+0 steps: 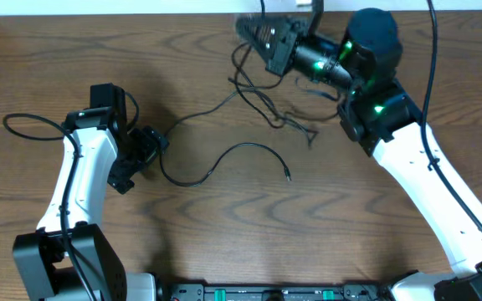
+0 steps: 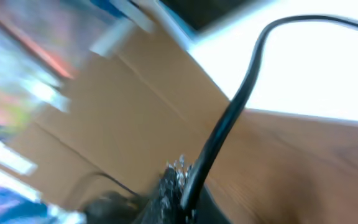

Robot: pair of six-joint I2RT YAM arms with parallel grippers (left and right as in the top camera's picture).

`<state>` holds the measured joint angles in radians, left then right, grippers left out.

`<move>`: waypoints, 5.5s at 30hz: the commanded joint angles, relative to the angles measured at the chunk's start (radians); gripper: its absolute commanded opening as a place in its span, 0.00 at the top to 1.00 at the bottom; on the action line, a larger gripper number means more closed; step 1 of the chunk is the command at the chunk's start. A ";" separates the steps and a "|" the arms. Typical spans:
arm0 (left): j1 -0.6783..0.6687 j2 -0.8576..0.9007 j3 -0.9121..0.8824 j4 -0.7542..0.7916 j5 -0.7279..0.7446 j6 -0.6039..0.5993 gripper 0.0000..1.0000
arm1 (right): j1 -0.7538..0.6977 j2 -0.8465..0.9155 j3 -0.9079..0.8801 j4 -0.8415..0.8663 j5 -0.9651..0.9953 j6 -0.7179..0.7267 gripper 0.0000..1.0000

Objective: Untangle cables

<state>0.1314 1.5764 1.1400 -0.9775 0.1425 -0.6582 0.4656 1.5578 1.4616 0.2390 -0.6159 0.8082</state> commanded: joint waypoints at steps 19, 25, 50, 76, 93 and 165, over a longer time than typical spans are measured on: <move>0.000 0.000 0.003 -0.003 -0.021 -0.010 0.01 | -0.529 -0.005 0.019 -0.269 0.544 0.504 0.99; 0.000 0.000 0.003 -0.003 -0.021 -0.010 0.01 | -0.661 -0.002 0.018 -0.729 0.757 0.443 0.99; 0.000 0.000 0.003 -0.004 -0.021 -0.010 0.01 | -0.671 0.343 0.015 -0.990 0.612 -0.076 0.04; 0.000 0.000 0.003 -0.004 -0.021 -0.010 0.01 | -0.156 0.346 0.015 -0.846 0.533 -0.289 0.01; 0.000 0.000 0.003 -0.003 -0.021 -0.010 0.01 | 0.093 0.565 0.015 -0.640 0.583 -0.282 0.20; 0.000 0.000 0.003 -0.003 -0.021 -0.010 0.01 | -0.077 0.587 0.016 0.218 -0.484 0.293 0.99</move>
<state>0.1314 1.5764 1.1400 -0.9787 0.1425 -0.6586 0.4351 2.1399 1.4708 0.4126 -1.0348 1.0054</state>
